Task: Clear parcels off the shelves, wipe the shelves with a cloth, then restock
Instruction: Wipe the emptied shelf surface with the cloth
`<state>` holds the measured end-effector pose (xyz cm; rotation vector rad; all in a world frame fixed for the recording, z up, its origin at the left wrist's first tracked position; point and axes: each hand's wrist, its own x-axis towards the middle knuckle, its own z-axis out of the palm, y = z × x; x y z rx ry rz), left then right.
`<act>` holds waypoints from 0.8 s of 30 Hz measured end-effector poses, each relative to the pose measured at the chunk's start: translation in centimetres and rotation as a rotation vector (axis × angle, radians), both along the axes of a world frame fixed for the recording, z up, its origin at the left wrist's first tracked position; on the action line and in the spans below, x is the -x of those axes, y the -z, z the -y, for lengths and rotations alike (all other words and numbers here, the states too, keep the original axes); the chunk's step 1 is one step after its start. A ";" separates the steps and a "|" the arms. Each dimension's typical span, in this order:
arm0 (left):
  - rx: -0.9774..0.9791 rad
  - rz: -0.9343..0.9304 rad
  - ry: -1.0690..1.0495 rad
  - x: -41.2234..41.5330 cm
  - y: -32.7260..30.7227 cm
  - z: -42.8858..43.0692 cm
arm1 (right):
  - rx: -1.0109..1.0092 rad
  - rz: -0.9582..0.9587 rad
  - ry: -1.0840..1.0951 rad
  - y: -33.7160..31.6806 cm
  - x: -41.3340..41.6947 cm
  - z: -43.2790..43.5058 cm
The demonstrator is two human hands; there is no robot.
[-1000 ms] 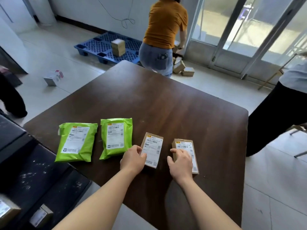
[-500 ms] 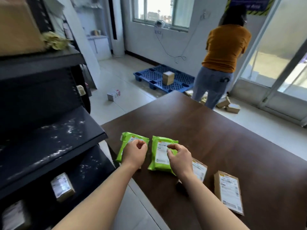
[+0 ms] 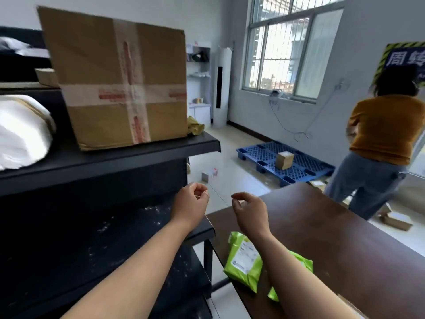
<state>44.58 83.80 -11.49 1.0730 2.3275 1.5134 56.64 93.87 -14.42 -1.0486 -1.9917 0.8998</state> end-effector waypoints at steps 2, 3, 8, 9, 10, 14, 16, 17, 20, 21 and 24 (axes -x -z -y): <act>-0.017 -0.101 -0.023 1.9 -2.1 0.7 | -0.045 -0.019 -0.026 -2.1 2.1 0.0; -0.016 -0.171 -0.044 2.8 -3.0 0.9 | -0.066 -0.030 -0.036 -3.1 3.0 -0.1; 0.032 -0.523 -0.190 6.6 -6.7 1.3 | -0.180 -0.059 -0.074 -7.9 7.2 -1.7; 0.056 -0.570 -0.209 7.2 -7.1 1.4 | -0.201 -0.051 -0.085 -8.8 8.0 -2.2; 0.084 -0.607 -0.224 7.8 -7.3 1.3 | -0.222 -0.042 -0.099 -9.5 8.8 -2.8; 0.161 -0.623 -0.260 9.7 -7.8 1.3 | -0.284 0.048 -0.171 -11.5 12.0 -5.3; 0.176 -0.592 -0.300 10.3 -7.9 1.3 | -0.311 0.110 -0.217 -12.4 13.8 -6.5; 0.180 -0.577 -0.317 10.5 -7.8 1.3 | -0.307 0.132 -0.241 -12.7 14.6 -7.0; 0.197 -0.581 -0.378 10.7 -7.8 1.2 | -0.281 0.171 -0.316 -13.6 17.0 -8.2; 0.201 -0.582 -0.395 10.7 -7.9 1.2 | -0.270 0.184 -0.334 -13.8 17.9 -8.5; 0.208 -0.567 -0.444 10.7 -8.0 0.8 | -0.265 0.283 -0.383 -14.0 19.9 -9.8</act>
